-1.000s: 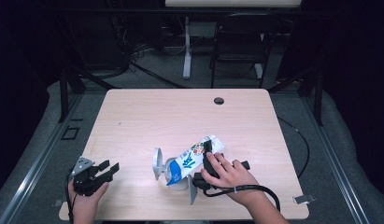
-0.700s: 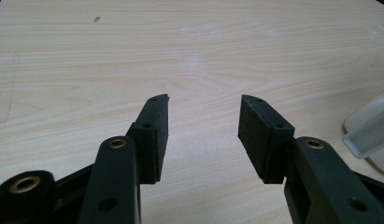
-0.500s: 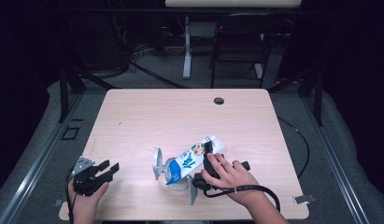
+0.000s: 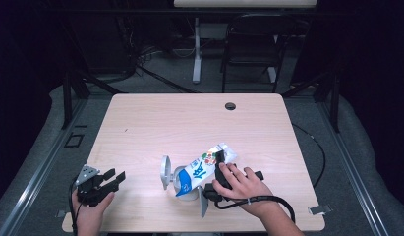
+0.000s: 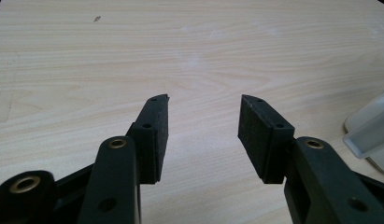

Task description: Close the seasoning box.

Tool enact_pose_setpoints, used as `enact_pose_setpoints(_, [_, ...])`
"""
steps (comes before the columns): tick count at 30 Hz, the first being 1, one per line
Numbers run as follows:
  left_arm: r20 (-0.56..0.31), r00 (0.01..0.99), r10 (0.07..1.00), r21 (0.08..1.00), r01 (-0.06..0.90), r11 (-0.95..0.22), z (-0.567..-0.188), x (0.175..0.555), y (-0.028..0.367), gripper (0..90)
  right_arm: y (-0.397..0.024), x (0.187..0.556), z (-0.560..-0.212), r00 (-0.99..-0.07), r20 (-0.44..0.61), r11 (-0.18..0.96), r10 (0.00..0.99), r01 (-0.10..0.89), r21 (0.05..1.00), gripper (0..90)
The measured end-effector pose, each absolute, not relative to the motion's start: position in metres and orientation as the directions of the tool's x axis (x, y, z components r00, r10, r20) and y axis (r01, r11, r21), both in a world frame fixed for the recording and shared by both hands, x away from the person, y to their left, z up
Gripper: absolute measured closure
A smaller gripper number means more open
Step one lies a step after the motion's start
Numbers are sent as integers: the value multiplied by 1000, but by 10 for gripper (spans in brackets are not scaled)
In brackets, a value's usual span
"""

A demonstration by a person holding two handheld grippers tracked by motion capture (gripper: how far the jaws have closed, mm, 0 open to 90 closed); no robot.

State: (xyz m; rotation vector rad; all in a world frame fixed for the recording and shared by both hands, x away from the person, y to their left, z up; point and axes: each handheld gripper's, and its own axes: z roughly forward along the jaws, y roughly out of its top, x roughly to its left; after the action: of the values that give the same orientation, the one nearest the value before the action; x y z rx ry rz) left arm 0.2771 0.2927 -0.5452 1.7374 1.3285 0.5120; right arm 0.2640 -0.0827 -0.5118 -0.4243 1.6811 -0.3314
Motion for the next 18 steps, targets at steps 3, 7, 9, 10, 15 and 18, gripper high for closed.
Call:
enact_pose_setpoints(3, [-176, 347, 921, 822, 566, -57, -545, 277, 293, 533, -83, 264, -512, -126, -880, 889, -458, -87, -450, 667])
enact_pose_setpoints(7, [-176, 346, 922, 823, 566, -56, -545, 277, 293, 532, -83, 263, -512, -125, -880, 888, -459, -89, -450, 688])
enact_pose_setpoints(9, [-176, 345, 922, 822, 566, -55, -545, 277, 293, 532, -83, 263, -512, -125, -880, 889, -458, -90, -449, 695])
enact_pose_setpoints(10, [-177, 344, 922, 822, 567, -54, -546, 277, 293, 532, -83, 263, -512, -125, -881, 890, -456, -90, -447, 697])
enact_pose_setpoints(15, [-176, 345, 922, 823, 566, -55, -545, 277, 293, 532, -82, 262, -511, -131, -884, 893, -449, -83, -442, 722])
enact_pose_setpoints(18, [-177, 345, 922, 822, 567, -54, -545, 277, 293, 533, -82, 262, -510, -139, -889, 899, -437, -80, -430, 737])
